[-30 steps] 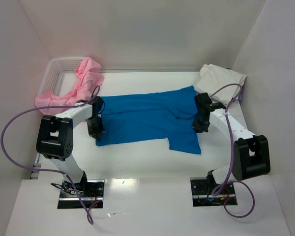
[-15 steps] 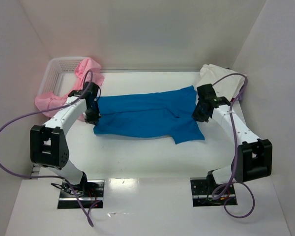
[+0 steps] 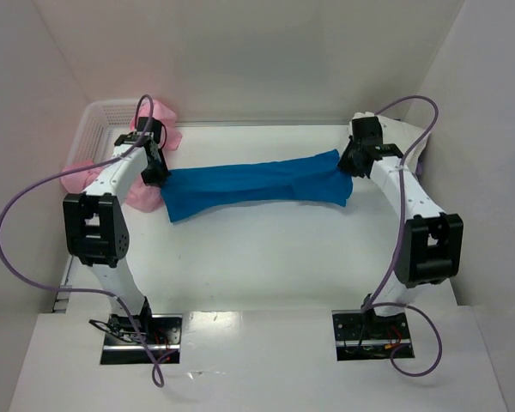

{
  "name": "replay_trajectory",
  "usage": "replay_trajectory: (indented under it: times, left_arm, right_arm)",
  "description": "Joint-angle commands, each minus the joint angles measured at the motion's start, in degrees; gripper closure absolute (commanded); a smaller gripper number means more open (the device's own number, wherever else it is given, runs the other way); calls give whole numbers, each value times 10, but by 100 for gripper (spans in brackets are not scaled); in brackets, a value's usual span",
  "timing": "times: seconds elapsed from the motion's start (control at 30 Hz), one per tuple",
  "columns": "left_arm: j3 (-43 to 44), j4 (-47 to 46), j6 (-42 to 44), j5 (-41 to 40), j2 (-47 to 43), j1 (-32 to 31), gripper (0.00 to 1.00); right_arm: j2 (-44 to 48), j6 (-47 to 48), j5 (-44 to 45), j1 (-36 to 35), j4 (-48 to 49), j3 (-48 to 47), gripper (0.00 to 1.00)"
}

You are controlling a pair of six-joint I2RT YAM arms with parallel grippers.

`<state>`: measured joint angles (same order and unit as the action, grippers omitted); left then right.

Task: Fold and stack the t-shirts
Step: Fold the other side of the tshirt into a rectangle

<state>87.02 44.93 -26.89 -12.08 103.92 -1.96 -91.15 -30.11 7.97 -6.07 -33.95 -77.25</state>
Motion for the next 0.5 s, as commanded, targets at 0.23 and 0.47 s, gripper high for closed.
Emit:
replay_trajectory:
  times: [0.23, 0.47]
  left_arm:
    - [157, -27, 62, -34, 119, 7, 100]
    - [176, -32, 104, -73, 160, 2, 99]
  right_arm:
    - [-105, 19, -15, 9, 87, -98, 100]
    - [-152, 19, -39, 9, 104, -113, 100]
